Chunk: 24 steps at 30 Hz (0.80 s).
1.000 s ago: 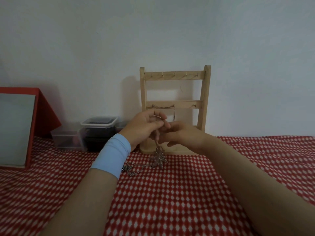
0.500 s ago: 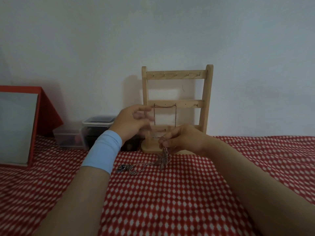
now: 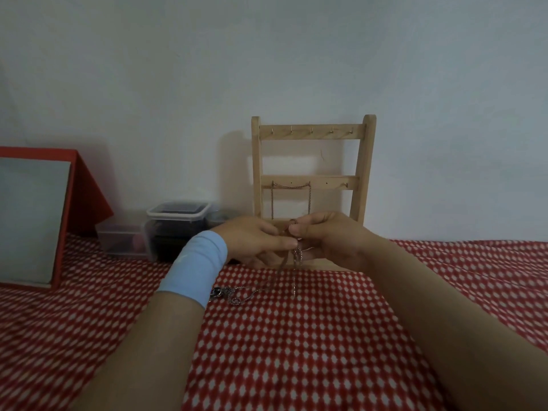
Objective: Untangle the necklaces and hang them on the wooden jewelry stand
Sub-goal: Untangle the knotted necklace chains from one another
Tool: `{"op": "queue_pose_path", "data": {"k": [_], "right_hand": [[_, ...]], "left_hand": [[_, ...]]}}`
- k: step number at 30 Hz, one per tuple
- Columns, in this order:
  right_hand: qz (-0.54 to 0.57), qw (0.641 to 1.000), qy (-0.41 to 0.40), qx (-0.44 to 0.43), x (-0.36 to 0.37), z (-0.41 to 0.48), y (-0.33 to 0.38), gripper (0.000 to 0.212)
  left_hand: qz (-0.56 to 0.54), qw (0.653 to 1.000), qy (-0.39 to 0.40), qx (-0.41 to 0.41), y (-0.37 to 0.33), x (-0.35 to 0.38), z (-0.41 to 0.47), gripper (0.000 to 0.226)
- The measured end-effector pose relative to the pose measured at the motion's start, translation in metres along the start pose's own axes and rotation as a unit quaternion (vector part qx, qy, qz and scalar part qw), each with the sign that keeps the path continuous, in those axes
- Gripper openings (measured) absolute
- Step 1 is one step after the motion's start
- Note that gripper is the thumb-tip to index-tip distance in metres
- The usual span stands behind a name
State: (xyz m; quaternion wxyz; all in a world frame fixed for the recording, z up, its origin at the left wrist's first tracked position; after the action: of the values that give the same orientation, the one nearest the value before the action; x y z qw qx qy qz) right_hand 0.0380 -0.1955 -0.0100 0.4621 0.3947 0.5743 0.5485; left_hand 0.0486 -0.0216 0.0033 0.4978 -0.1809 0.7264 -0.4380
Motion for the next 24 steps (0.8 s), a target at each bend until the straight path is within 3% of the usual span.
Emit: {"op": "queue_pose_path", "data": {"k": [8,14,21,24], "right_hand": [[0.003,0.999,-0.034,0.011,0.003,0.002,-0.001,0.005],[-0.089,0.993,-0.081,-0.008,-0.001,-0.001,0.001,0.005],[-0.153,0.981,-0.121,0.008,-0.004,-0.001,-0.001,0.014],[-0.311,0.935,-0.17,0.003,-0.005,-0.002,0.004,0.035]], "left_hand": [[-0.135,0.99,0.019,0.021,0.017,0.005,0.009,0.017],[-0.152,0.988,0.024,0.022,0.021,0.007,0.011,0.017],[-0.177,0.982,0.055,0.025,0.023,0.01,0.009,0.026],[-0.184,0.982,0.03,0.022,0.023,0.01,0.01,0.026]]}}
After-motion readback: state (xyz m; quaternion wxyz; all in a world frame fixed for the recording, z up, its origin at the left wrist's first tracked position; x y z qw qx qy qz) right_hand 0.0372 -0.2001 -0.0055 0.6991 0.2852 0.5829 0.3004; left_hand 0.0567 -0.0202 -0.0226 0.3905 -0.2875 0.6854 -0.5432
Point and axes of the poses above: each hand's wrist, its own z-axis towards the middle knuckle, its own x-axis out of the palm, y = z × x, the point moved 3 cm from there along z, towards the middle knuckle, and after that the axes turned 5 degrees about -z, right-handed, at the moved point
